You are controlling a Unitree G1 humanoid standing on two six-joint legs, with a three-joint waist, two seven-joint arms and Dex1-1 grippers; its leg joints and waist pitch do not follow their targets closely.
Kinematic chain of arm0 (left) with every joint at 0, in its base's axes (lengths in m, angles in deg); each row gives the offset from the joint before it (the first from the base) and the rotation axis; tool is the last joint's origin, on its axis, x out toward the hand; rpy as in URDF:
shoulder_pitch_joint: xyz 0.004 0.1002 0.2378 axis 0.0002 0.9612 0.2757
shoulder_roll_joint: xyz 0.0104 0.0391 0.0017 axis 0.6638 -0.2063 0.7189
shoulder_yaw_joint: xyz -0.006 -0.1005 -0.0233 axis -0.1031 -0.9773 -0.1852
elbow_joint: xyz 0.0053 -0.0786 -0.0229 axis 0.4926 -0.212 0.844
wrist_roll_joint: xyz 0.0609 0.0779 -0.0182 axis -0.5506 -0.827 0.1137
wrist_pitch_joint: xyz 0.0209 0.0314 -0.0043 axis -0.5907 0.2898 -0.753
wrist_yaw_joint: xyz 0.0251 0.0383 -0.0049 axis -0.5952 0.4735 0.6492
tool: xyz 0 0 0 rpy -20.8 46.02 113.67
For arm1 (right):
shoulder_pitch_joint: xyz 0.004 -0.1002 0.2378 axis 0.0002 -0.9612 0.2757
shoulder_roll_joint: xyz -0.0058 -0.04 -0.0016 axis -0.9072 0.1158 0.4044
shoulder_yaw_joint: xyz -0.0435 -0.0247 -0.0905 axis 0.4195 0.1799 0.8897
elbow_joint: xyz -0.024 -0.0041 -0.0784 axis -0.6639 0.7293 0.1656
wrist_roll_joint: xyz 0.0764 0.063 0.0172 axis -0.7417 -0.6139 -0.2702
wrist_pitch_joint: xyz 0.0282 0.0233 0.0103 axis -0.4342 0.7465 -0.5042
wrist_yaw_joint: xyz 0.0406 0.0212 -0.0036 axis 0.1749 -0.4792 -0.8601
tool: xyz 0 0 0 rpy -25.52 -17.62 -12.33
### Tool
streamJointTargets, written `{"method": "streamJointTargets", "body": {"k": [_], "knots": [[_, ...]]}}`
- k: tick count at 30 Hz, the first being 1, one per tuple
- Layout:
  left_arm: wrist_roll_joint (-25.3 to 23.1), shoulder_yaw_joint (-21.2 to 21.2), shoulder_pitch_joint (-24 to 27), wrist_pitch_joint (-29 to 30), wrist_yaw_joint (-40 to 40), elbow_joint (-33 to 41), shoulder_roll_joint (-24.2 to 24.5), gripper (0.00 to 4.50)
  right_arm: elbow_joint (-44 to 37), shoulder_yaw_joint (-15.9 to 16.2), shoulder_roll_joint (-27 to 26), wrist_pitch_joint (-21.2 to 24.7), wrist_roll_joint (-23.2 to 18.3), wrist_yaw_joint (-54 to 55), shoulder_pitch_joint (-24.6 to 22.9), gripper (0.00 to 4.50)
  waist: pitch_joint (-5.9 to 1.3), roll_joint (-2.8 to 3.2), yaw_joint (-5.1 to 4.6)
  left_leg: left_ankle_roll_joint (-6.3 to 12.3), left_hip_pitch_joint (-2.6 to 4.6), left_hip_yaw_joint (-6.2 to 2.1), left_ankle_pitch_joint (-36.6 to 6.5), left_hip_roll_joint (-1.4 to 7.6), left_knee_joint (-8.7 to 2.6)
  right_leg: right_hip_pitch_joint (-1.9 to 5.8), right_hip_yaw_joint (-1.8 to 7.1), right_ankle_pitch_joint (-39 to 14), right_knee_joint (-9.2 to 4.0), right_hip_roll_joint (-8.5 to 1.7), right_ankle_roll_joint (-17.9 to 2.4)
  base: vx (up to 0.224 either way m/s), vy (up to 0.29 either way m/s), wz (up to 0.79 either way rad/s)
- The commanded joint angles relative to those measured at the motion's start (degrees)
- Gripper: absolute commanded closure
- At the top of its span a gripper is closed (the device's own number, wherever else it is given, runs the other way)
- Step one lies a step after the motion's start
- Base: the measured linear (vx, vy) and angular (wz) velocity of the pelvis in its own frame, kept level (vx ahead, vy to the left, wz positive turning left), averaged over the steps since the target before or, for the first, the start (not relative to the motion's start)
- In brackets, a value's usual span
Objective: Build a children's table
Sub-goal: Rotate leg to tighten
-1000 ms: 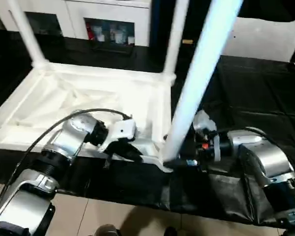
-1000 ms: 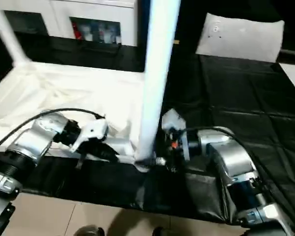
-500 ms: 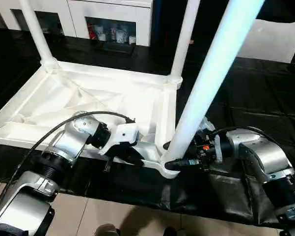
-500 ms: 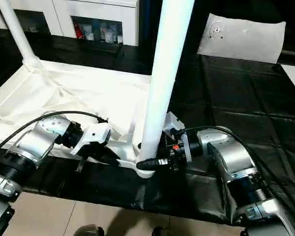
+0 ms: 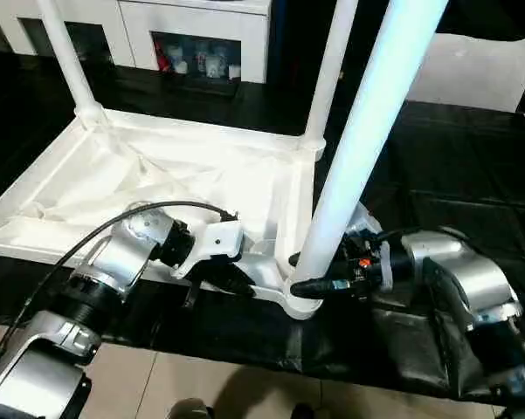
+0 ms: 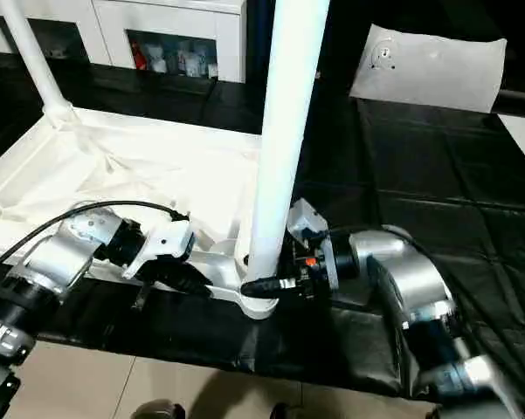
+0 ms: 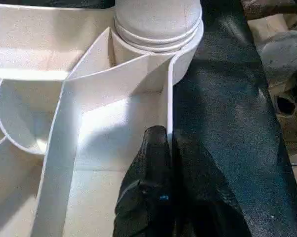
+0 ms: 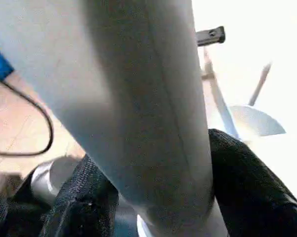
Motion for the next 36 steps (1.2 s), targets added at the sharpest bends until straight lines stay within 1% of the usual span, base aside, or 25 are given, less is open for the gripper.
{"method": "streamJointTargets", "body": {"k": [1,2,3,4,5,6,7,8,9,10,13,14,16,18,20,21,22,25,26,28,29,30,32,35,36], "knots": [[-0.95,0.12,-0.21,2.15,4.61,0.07,-2.91,4.50,-1.53,1.20,-3.62,2.92,-1.50,5.30,-1.62,2.25,-3.46,0.09,-0.21,3.02,-0.25,-0.19,-7.09,2.22,-3.78,4.05,3.68,-16.41,-3.89,-3.91,-9.80,0.000,0.000,0.00],[-1.11,0.06,-0.37,2.74,5.44,-0.13,-3.36,4.50,-1.61,0.78,-4.41,3.31,-1.22,7.20,-1.94,2.26,-3.38,0.10,-0.29,2.78,-0.25,-0.23,-7.34,2.17,-3.88,4.07,3.66,-17.85,-4.04,-3.95,-9.25,0.000,0.000,0.00],[-1.28,-0.18,-0.69,3.96,6.93,-0.45,-4.20,4.50,-1.57,0.26,-5.52,3.75,-0.79,9.73,-2.30,2.26,-2.98,0.09,-0.52,1.87,-0.03,-0.30,-9.70,1.99,-4.08,3.87,3.57,-24.23,-4.85,-4.03,-7.21,0.000,0.000,0.00],[-1.20,-0.45,-1.03,4.71,8.40,-0.73,-5.14,4.50,-1.40,-0.11,-6.58,3.85,-0.20,12.07,-2.58,2.27,-2.78,0.29,-0.55,1.61,0.11,-0.36,-10.78,1.85,-4.18,3.73,3.45,-26.86,-5.24,-4.02,-6.39,0.000,0.000,0.00],[-0.98,-0.94,-1.48,6.10,10.22,-1.10,-6.38,4.50,-0.98,-0.57,-7.88,3.98,0.44,14.71,-2.69,2.27,-2.42,0.28,-0.76,1.08,0.47,-0.42,-13.00,1.68,-4.23,3.46,3.26,-32.10,-6.03,-4.04,-4.48,0.000,0.000,0.00],[-0.78,-1.75,-2.28,8.63,13.57,-1.58,-8.56,4.50,-0.31,-1.90,-10.84,4.37,1.18,19.80,-2.68,2.28,-2.18,0.76,-0.99,0.50,0.89,-0.58,-14.94,1.49,-4.23,3.18,2.98,-36.02,-6.68,-4.06,-2.94,0.000,0.000,0.00],[-0.79,-1.83,-2.35,8.89,13.92,-1.61,-8.76,4.50,-0.27,-2.07,-11.19,4.44,1.22,20.33,-2.67,2.29,-2.37,0.47,-1.40,0.14,1.02,-0.85,-15.99,1.45,-4.28,3.29,2.63,-37.31,-7.11,-4.02,-1.92,0.000,0.000,0.00],[-0.83,-2.00,-2.52,9.50,14.75,-1.66,-9.23,4.50,-0.17,-2.49,-12.01,4.60,1.32,21.58,-2.65,2.30,-2.37,0.47,-1.40,0.14,1.02,-0.85,-15.99,1.45,-4.28,3.29,2.63,-37.31,-7.11,-4.02,-1.92,0.000,0.000,0.00],[-1.50,-2.73,-3.69,10.97,19.07,-3.12,-11.33,4.50,1.02,-3.63,-15.33,5.20,2.78,27.88,-1.92,2.31,-2.45,0.41,-1.96,0.34,0.24,-1.14,-14.84,1.60,-4.66,3.71,2.68,-34.30,-6.73,-3.88,-1.86,0.000,0.000,0.00],[-1.62,-2.88,-3.88,11.22,19.86,-3.38,-11.70,4.50,1.26,-3.77,-15.92,5.25,3.10,29.00,-1.77,2.32,-2.37,0.73,-2.42,0.20,0.08,-1.28,-15.34,1.58,-4.73,3.70,2.58,-33.48,-6.71,-3.83,-2.08,0.000,0.000,0.00],[-2.84,-5.15,-5.60,12.98,27.65,-5.90,-14.94,4.50,3.97,-4.86,-20.97,3.85,5.80,38.74,-0.14,2.34,-2.51,0.80,-3.07,0.46,0.40,-1.15,-15.68,1.43,-4.60,3.37,2.74,-31.70,-6.66,-3.85,-3.04,0.000,0.000,0.00],[-3.12,-5.67,-5.94,13.39,29.34,-6.27,-15.62,4.50,5.01,-5.21,-22.33,3.40,6.35,41.20,0.48,2.35,-2.55,0.87,-3.15,0.64,0.36,-1.17,-15.41,1.38,-4.59,3.50,2.76,-31.28,-6.64,-3.90,-3.27,0.000,0.000,0.00],[-4.27,-6.76,-6.56,14.46,34.04,-6.70,-17.40,4.50,8.02,-6.77,-27.03,3.39,8.19,49.58,2.56,2.35,-2.64,1.03,-3.50,1.23,0.14,-0.98,-12.61,1.24,-4.53,3.56,3.07,-29.10,-6.20,-3.92,-4.36,0.000,0.000,0.00],[-4.84,-6.59,-6.46,14.84,35.15,-6.33,-17.55,4.50,8.95,-7.39,-28.72,3.00,8.80,52.08,3.41,2.35,-2.69,1.06,-3.59,1.72,-0.04,-0.84,-10.71,1.28,-4.54,3.64,3.25,-25.98,-5.90,-3.79,-5.17,0.000,0.000,0.00],[-4.95,-6.57,-6.39,14.97,35.51,-6.17,-17.49,4.50,9.03,-7.92,-29.70,2.40,8.82,52.56,3.59,1.81,-2.80,1.05,-3.60,2.29,0.00,-0.68,-9.72,1.25,-4.43,3.73,3.35,-23.48,-5.66,-3.72,-5.84,0.000,0.000,0.00],[-4.93,-6.62,-6.34,14.97,35.58,-6.10,-17.42,4.50,8.94,-8.01,-29.92,2.13,8.70,52.47,3.57,1.68,-3.01,1.09,-3.67,3.08,-0.27,-0.60,-7.23,1.28,-4.34,4.05,3.50,-18.39,-4.94,-3.58,-7.41,0.051,-0.024,0.04],[-4.97,-6.68,-6.23,14.95,35.42,-5.92,-16.98,4.50,8.48,-8.04,-30.21,1.83,8.63,52.17,3.32,1.68,-2.99,1.09,-3.69,3.70,-0.27,-0.45,-6.37,1.26,-4.19,3.99,3.63,-15.95,-4.68,-3.53,-8.45,0.051,-0.024,0.04],[-5.26,-6.65,-5.97,12.46,34.15,-5.82,-16.08,4.50,7.70,-7.91,-29.92,0.73,8.95,52.19,2.63,1.31,-3.10,1.13,-3.66,4.43,-0.37,-0.45,-4.72,1.24,-4.12,4.33,3.59,-13.53,-4.32,-3.54,-9.62,0.000,0.000,0.00],[-5.21,-6.64,-5.87,11.72,33.70,-5.74,-15.83,4.50,7.53,-7.94,-29.85,0.27,9.16,52.19,2.47,1.22,-3.14,1.41,-3.64,4.57,-0.36,-0.47,-4.38,1.26,-4.12,4.37,3.58,-13.20,-4.24,-3.53,-9.78,0.000,0.000,0.00],[-4.82,-6.26,-5.15,8.70,31.22,-5.04,-14.52,4.50,6.15,-7.68,-28.67,-0.31,9.37,51.38,1.56,1.11,-3.07,1.60,-3.69,4.44,-0.35,-0.49,-5.28,1.40,-4.21,4.34,3.53,-13.77,-4.42,-3.48,-9.58,0.000,0.000,0.00],[-4.74,-6.10,-4.83,8.28,30.30,-4.73,-13.90,4.50,5.52,-7.49,-27.92,-0.63,9.35,50.71,1.17,0.99,-3.08,1.89,-3.65,4.29,-0.34,-0.54,-5.46,1.44,-4.24,4.35,3.54,-13.66,-4.36,-3.50,-9.60,0.000,0.000,0.00],[-4.61,-5.71,-4.33,6.90,28.71,-4.36,-12.97,4.50,4.40,-7.11,-26.43,-1.14,9.18,48.96,0.51,0.85,-3.07,1.78,-3.71,4.24,-0.36,-0.53,-5.71,1.46,-4.25,4.34,3.54,-13.66,-4.43,-3.48,-9.56,0.000,0.000,0.00],[-4.21,-5.10,-3.49,5.79,25.54,-3.80,-11.39,4.50,2.54,-6.96,-23.65,-1.91,8.73,45.41,-0.64,0.70,-3.24,1.86,-3.68,4.38,-0.37,-0.58,-5.56,1.57,-4.18,4.51,3.60,-11.19,-4.03,-3.47,-10.18,0.000,0.000,0.00],[-4.16,-3.37,-2.34,3.48,19.63,-3.34,-8.48,4.50,-0.50,-6.48,-17.48,-3.39,8.34,37.37,-2.60,0.41,-3.61,1.71,-3.56,5.62,-0.44,-0.51,-3.43,1.64,-3.85,4.78,3.67,-6.18,-3.37,-3.38,-11.86,0.000,0.000,0.00],[-4.16,-3.37,-2.34,3.48,19.63,-3.34,-8.48,4.50,-0.50,-6.48,-17.48,-3.39,8.34,37.37,-2.60,0.41,-3.65,1.75,-3.56,6.39,-0.56,-0.47,-2.24,1.69,-3.69,4.66,3.77,-3.66,-3.02,-3.43,-12.79,0.000,0.000,0.00]]}}
